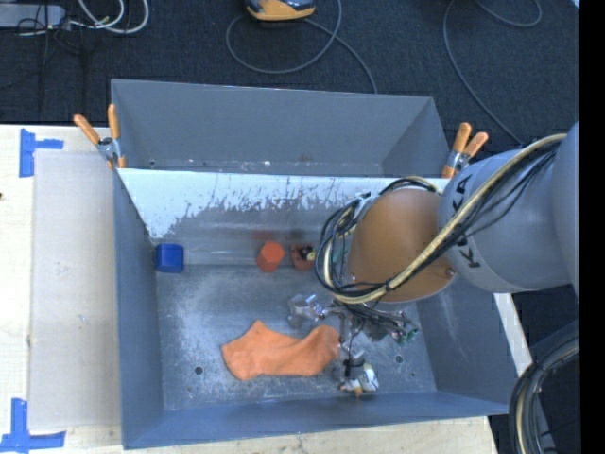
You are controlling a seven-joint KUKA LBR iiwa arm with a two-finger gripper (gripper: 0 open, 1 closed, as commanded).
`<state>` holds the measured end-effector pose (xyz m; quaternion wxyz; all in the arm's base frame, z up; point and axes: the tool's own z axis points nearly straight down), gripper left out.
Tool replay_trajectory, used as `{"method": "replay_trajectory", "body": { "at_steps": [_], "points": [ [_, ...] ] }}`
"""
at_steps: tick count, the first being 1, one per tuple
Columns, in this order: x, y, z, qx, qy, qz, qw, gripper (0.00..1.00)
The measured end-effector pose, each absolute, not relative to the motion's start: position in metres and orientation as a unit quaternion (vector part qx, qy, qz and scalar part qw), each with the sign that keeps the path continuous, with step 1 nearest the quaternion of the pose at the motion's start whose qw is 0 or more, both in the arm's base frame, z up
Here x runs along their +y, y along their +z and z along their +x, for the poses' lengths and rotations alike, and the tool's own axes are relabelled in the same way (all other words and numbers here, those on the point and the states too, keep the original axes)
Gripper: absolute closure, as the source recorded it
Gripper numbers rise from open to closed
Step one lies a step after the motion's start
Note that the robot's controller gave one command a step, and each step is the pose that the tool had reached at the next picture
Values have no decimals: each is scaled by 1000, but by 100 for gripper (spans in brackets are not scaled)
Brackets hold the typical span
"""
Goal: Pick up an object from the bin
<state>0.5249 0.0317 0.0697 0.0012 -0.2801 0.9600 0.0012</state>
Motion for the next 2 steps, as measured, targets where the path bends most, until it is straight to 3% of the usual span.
{"method": "replay_trajectory", "body": {
  "at_steps": [1, 2],
  "points": [
    [32, 70, 525, 960, 1, -280, 1, 0],
    [42, 69, 484, 936, 2, -353, 0, 100]
  ]
}}
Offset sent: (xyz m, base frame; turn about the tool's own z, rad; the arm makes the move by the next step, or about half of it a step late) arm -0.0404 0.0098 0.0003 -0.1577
